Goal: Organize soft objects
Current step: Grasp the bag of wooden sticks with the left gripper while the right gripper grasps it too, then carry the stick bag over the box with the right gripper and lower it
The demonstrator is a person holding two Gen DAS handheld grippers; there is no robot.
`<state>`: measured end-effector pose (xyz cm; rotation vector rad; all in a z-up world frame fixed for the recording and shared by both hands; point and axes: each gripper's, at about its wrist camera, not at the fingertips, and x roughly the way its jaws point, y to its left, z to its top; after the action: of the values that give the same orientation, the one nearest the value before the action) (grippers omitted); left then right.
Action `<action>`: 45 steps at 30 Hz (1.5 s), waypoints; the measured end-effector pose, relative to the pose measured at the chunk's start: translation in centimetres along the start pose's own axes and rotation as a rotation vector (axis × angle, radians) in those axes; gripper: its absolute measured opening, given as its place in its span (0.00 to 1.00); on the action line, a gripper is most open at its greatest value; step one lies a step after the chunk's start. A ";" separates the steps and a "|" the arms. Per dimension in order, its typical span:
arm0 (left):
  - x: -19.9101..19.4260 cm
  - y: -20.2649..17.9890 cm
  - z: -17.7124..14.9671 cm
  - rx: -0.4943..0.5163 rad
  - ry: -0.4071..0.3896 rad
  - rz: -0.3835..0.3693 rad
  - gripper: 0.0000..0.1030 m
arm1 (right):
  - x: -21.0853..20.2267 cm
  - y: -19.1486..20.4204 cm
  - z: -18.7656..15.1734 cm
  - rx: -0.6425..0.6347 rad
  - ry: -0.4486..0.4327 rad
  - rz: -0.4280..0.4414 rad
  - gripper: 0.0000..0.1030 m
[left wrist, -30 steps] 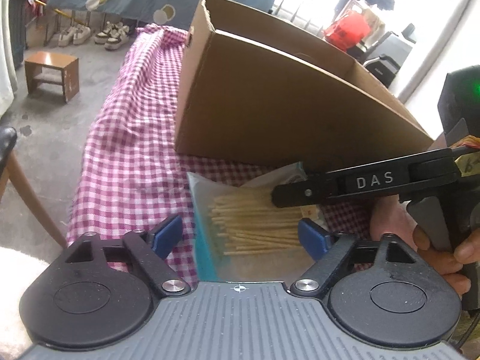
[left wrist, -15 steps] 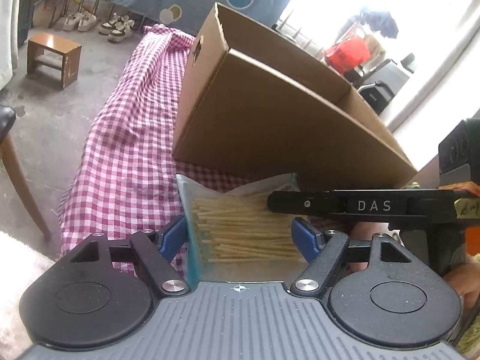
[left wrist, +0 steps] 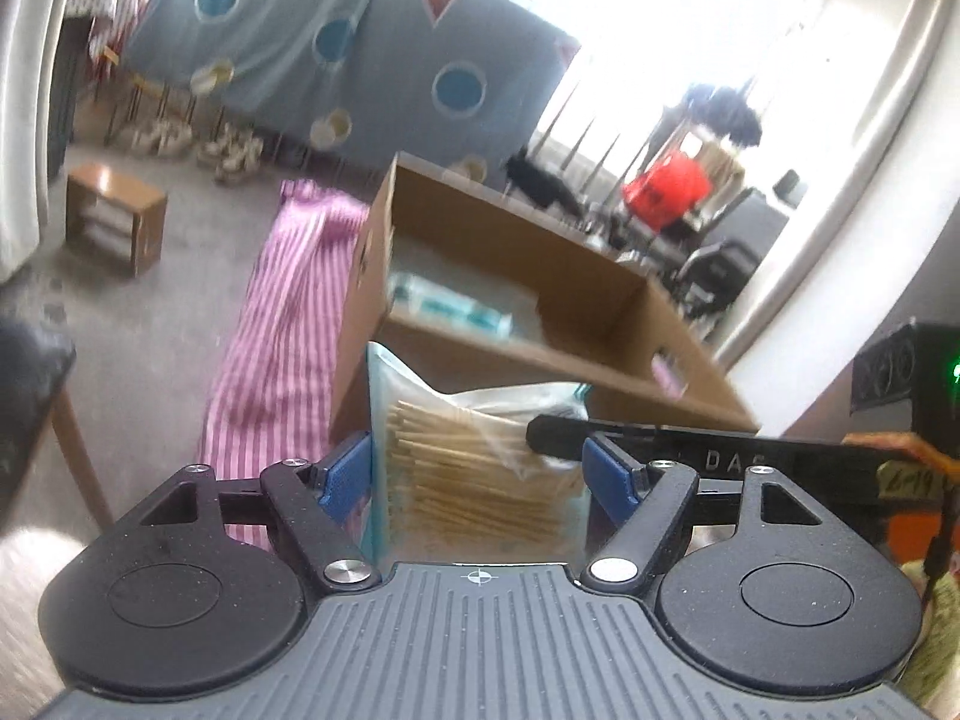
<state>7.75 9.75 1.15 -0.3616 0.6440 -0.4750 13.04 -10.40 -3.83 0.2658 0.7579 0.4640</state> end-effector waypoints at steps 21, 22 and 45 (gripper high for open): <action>10.8 -8.2 10.4 0.090 -0.028 -0.195 0.73 | -8.0 -6.3 10.4 -0.047 -0.298 -0.035 0.26; 12.3 -8.3 10.6 0.085 -0.002 -0.205 0.73 | -7.9 -7.2 11.0 -0.046 -0.293 -0.050 0.26; 28.0 -4.3 8.1 -0.122 0.452 -0.012 0.82 | 7.2 -19.7 13.7 0.011 0.354 -0.241 0.25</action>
<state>31.26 -7.14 -4.45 -0.3761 1.1132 -0.5352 33.36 -24.84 -6.31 0.0998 1.1233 0.2803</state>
